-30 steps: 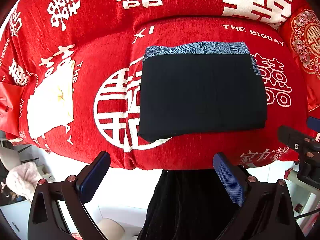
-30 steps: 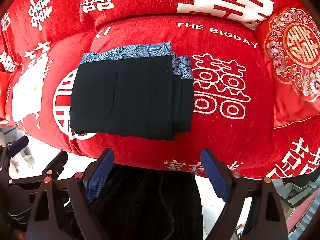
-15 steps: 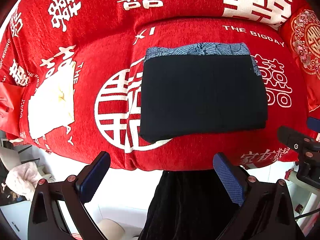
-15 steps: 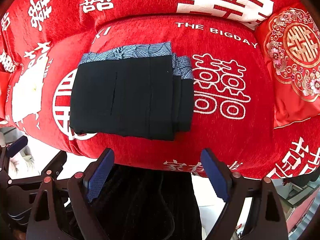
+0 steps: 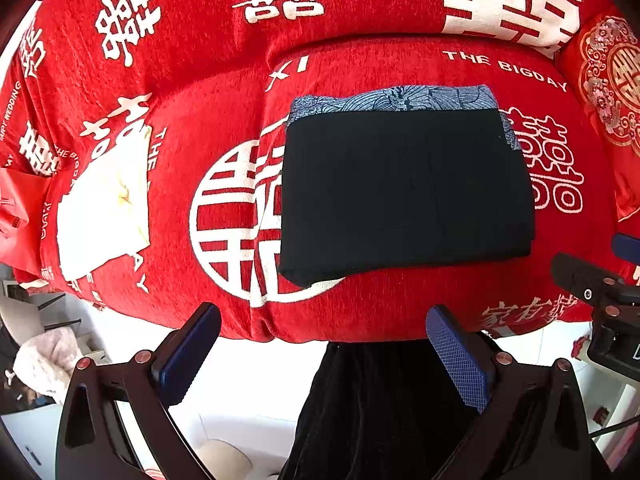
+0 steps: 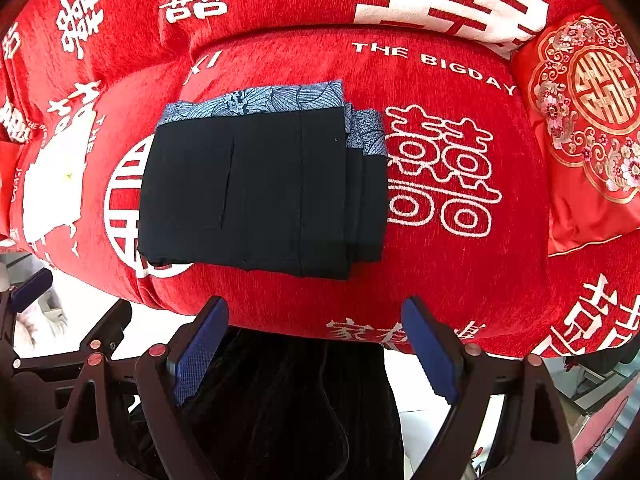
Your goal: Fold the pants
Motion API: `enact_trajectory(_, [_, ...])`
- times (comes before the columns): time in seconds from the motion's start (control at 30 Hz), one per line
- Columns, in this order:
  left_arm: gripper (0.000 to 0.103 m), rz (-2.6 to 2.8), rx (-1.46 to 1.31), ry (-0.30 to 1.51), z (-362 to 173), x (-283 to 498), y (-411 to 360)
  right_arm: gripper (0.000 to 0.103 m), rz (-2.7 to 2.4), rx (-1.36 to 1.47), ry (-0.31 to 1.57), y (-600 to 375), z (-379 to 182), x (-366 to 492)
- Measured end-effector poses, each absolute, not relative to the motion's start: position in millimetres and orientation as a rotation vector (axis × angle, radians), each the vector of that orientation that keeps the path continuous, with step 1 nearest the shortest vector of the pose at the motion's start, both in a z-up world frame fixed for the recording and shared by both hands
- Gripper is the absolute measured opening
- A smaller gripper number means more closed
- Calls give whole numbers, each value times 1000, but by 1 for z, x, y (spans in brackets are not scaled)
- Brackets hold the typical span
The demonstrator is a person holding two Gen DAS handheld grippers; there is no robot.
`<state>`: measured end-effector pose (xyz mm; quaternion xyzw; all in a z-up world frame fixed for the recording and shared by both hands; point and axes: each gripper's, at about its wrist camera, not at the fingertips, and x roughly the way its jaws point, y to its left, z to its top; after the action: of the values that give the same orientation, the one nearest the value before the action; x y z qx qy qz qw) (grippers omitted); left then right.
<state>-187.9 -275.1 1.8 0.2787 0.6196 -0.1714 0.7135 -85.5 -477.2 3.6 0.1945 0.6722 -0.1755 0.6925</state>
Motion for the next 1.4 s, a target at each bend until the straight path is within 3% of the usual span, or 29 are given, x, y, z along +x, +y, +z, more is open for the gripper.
enact_trajectory(1.4, [103,-378,606,1382,-3,-186,-275,90,-381,424,1521,-478,-3,-85])
